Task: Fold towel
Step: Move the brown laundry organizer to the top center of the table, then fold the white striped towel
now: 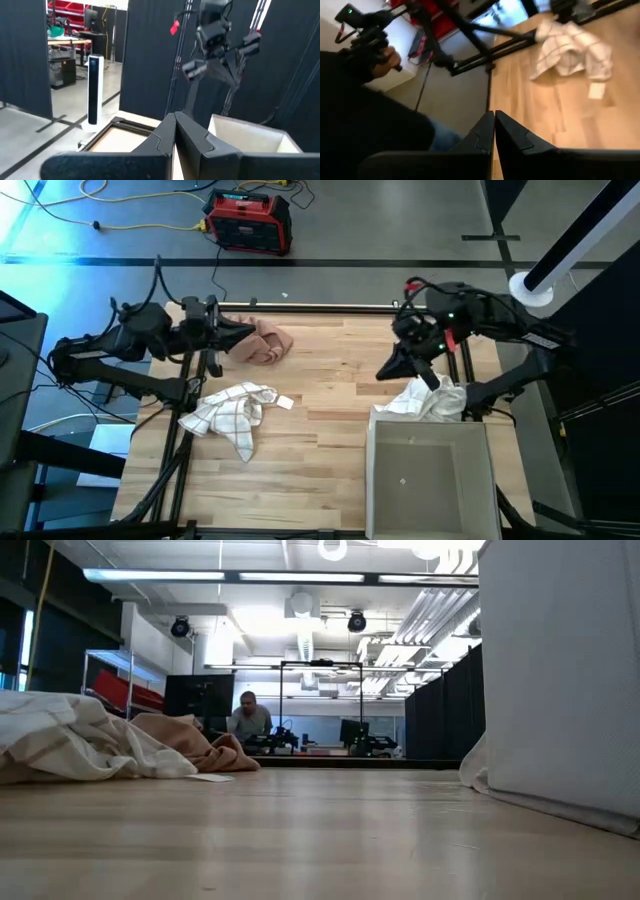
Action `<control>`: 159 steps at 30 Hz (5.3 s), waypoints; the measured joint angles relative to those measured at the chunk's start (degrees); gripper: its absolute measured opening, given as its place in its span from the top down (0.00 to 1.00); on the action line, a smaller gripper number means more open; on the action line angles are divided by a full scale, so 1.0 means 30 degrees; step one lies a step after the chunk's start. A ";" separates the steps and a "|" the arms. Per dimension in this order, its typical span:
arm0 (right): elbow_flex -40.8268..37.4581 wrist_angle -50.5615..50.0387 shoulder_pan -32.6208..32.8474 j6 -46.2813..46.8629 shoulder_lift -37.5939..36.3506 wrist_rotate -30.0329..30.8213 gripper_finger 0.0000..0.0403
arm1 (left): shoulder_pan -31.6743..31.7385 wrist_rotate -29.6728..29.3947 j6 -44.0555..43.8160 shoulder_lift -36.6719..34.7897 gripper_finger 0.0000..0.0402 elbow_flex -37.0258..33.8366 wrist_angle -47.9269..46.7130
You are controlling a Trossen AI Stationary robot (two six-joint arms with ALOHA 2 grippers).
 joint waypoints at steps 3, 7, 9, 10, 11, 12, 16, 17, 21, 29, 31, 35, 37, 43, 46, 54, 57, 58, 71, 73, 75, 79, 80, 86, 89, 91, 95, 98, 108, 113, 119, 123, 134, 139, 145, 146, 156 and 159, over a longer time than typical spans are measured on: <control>0.0075 -0.0251 -0.0020 0.0945 0.0316 0.0005 1.00 | 0.0000 0.0120 -0.0007 -0.0045 1.00 0.0008 0.0311; 0.0075 -0.3717 0.0074 0.0927 0.0360 -0.0014 1.00 | 0.0015 0.1790 -0.0040 -0.0022 1.00 0.0008 0.0099; 0.0064 -0.7011 0.0299 0.1071 0.0356 0.0187 1.00 | -0.0015 0.2632 -0.0225 0.0039 1.00 0.0008 -0.0297; 0.0050 -0.8799 0.0491 0.1306 0.0353 0.0500 1.00 | -0.0015 0.2999 -0.0559 0.0053 1.00 0.0003 -0.0603; 0.0046 -1.0569 0.0715 0.1452 0.0353 0.0808 1.00 | -0.0015 0.3316 -0.0899 0.0063 1.00 0.0000 -0.0932; -0.0044 -1.1661 0.0964 0.1690 0.0329 0.1096 1.00 | -0.0015 0.3595 -0.1230 0.0063 1.00 0.0000 -0.1313; -0.1386 -0.9759 0.2159 0.3223 -0.0869 0.0992 0.96 | -0.0015 0.4250 -0.1687 0.0324 1.00 0.0000 -0.3305; -0.1543 -1.0225 0.2444 0.3420 -0.1002 0.1151 0.94 | -0.0022 0.4272 -0.1708 0.0410 1.00 0.0000 -0.3780; -0.3367 -1.0676 0.3984 0.2813 -0.1390 0.2518 0.81 | -0.0026 0.4323 -0.2343 0.1217 1.00 -0.0014 -0.5498; -0.6848 -1.1156 0.6241 0.1356 -0.1478 0.5185 0.57 | -0.0036 0.5310 -0.2370 0.3201 1.00 -0.0014 -0.8352; -0.7534 -1.1224 0.6644 0.1330 -0.1543 0.5764 0.53 | -0.0036 0.5562 -0.2360 0.3654 1.00 -0.0014 -0.8825; -0.8774 -1.1106 0.7371 0.1469 -0.1527 0.6679 0.47 | -0.0036 0.6010 -0.2194 0.4460 1.00 -0.0014 -0.9702; -0.9383 -1.0755 0.7668 0.1798 -0.1542 0.6601 0.46 | -0.0048 0.6028 -0.2190 0.4719 1.00 -0.0014 -1.0137; -1.1845 -0.9086 0.8769 0.1954 -0.1542 0.6999 0.45 | -0.0131 0.6014 -0.1854 0.5166 1.00 -0.0014 -1.0347; -1.3087 -0.8959 0.8866 0.3001 -0.1520 0.7452 0.52 | -0.0131 0.5887 -0.1840 0.5221 1.00 -0.0014 -1.0361; -1.3166 -0.8598 0.8720 0.3673 -0.1527 0.6437 0.97 | -0.0146 0.5846 -0.1539 0.5046 1.00 -0.0014 -1.1458; -1.2001 -0.8647 0.8479 0.3801 -0.1564 0.5765 0.99 | -0.0194 0.5797 -0.1330 0.4685 1.00 -0.0014 -1.3161; -1.1393 -0.8708 0.8343 0.3849 -0.1589 0.5499 0.99 | -0.0236 0.5768 -0.1337 0.4465 1.00 -0.0014 -1.3695; -0.4170 -0.8449 0.2238 0.7003 -0.1687 0.8753 1.00 | -0.0291 0.3621 -0.1330 0.1090 1.00 -0.0014 -1.5279; -0.4155 -0.8441 0.0736 0.7954 -0.1687 0.9746 1.00 | -0.0291 0.3257 -0.1327 0.0698 1.00 -0.0014 -1.5359; -0.4517 -0.8331 -0.0808 0.8662 -0.1687 1.0761 1.00 | -0.0284 0.2953 -0.1253 0.0382 1.00 -0.0014 -1.5398; -0.6051 -0.6466 -0.4101 0.9105 -0.1651 1.1848 1.00 | -0.0284 0.2772 -0.0630 -0.0113 1.00 -0.0014 -1.5649; -0.6490 -0.5759 -0.4893 0.9200 -0.1644 1.1964 1.00 | -0.0284 0.2731 -0.0481 -0.0218 1.00 -0.0014 -1.5783; -0.8964 -0.1560 -0.9075 0.8487 -0.0905 1.1292 1.00 | -0.0284 0.2254 0.0346 -0.0527 1.00 -0.0014 -1.6722; -0.9578 -0.0454 -1.0492 0.8080 0.0011 1.0995 1.00 | -0.0284 0.2184 0.0708 -0.0587 1.00 -0.0014 -1.7167; -0.9626 0.0061 -1.1217 0.7887 0.0824 1.1123 1.00 | -0.0284 0.2021 0.0922 -0.0598 1.00 -0.0014 -1.7264; -0.9242 0.0924 -1.2144 0.7924 0.2461 1.1230 1.00 | -0.0270 0.1901 0.0961 -0.0600 1.00 -0.0014 -1.7575; -0.8993 0.0908 -1.2426 0.8088 0.3547 1.1128 1.00 | -0.0277 0.1897 0.0931 -0.0600 1.00 -0.0014 -1.7846; -0.8883 0.0736 -1.2449 0.5898 0.4152 1.0672 1.00 | -0.0284 0.1677 0.0681 -0.0673 1.00 -0.0014 -1.8063; -0.8901 0.0465 -1.2685 0.5911 0.3668 1.1122 1.00 | -0.0284 0.1115 0.0666 -0.0673 1.00 -0.0014 -1.8026; -0.8908 -0.0155 -1.2791 0.6388 0.3668 1.1726 1.00 | -0.0284 0.0920 -0.0071 -0.0665 1.00 -0.0014 -1.7836; -0.8908 -0.0131 -1.2791 0.6949 0.3668 1.2064 1.00 | -0.0284 0.0914 -0.0503 -0.0659 1.00 -0.0014 -1.7824; -0.8908 0.0016 -1.2791 0.8396 0.3648 1.2435 0.74 | -0.0277 0.0909 -0.1033 -0.0659 1.00 -0.0014 -1.7822; -0.8915 0.0591 -1.2791 0.7970 0.2766 1.2424 0.61 | -0.0277 0.0912 -0.1177 -0.0659 1.00 -0.0014 -1.7822; -0.8923 0.2526 -1.2785 0.6581 -0.0963 1.2430 0.58 | -0.0277 0.0816 -0.1082 -0.0622 1.00 -0.0014 -1.7822; -0.8923 0.2797 -1.2699 0.6075 -0.1755 1.2334 0.58 | -0.0277 0.0800 -0.1038 -0.0587 1.00 -0.0014 -1.7822; -0.8915 0.0782 -0.8085 0.1709 -0.7200 0.8939 0.58 | -0.0277 0.1344 -0.1191 0.0735 1.00 -0.0029 -1.6010; -0.8915 -0.1138 -0.5316 0.0359 -0.7479 0.7126 0.58 | -0.0277 0.2162 -0.1720 0.1447 1.00 -0.0029 -1.5338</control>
